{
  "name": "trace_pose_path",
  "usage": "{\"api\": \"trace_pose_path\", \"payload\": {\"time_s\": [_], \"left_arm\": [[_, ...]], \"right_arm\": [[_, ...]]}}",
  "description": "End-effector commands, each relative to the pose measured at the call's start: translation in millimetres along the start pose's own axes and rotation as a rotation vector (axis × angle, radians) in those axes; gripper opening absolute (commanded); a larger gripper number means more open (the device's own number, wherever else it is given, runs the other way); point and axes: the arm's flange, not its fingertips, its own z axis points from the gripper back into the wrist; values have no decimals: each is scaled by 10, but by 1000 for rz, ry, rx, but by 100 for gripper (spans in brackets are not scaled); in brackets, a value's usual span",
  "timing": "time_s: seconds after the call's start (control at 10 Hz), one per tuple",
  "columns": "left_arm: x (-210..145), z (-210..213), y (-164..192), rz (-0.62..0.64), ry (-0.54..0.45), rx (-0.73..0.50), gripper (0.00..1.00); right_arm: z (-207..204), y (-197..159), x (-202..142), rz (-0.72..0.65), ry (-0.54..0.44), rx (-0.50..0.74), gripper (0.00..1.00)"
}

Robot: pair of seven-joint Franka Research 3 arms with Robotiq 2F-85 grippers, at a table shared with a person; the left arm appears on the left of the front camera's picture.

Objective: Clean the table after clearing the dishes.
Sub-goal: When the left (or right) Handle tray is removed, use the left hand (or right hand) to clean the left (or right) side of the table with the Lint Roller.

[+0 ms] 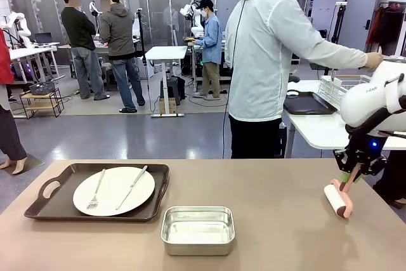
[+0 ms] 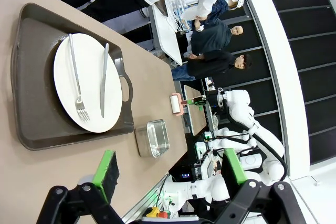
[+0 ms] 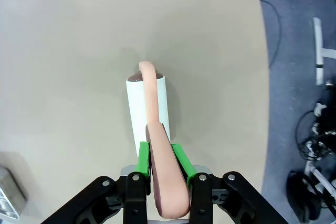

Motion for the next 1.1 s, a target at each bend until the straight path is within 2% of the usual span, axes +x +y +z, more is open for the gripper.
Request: {"api": "trace_pose_path", "payload": {"time_s": [0.0,0.3,0.5,0.8,1.0], "left_arm": [[-10,33,-9,-3,-2,-2,100],[-10,33,-9,-3,-2,-2,100],[-10,33,-9,-3,-2,-2,100],[-10,33,-9,-3,-2,-2,100],[-10,33,-9,-3,-2,-2,100]], "right_arm": [[-217,-43,-142,-13,117,-125,22],[-98,-19,-123,-28,105,-174,22],[44,29,-177,8,79,-149,22],[481,210,-344,68,-10,-183,22],[775,282,-476,94,-31,-214,22]]}}
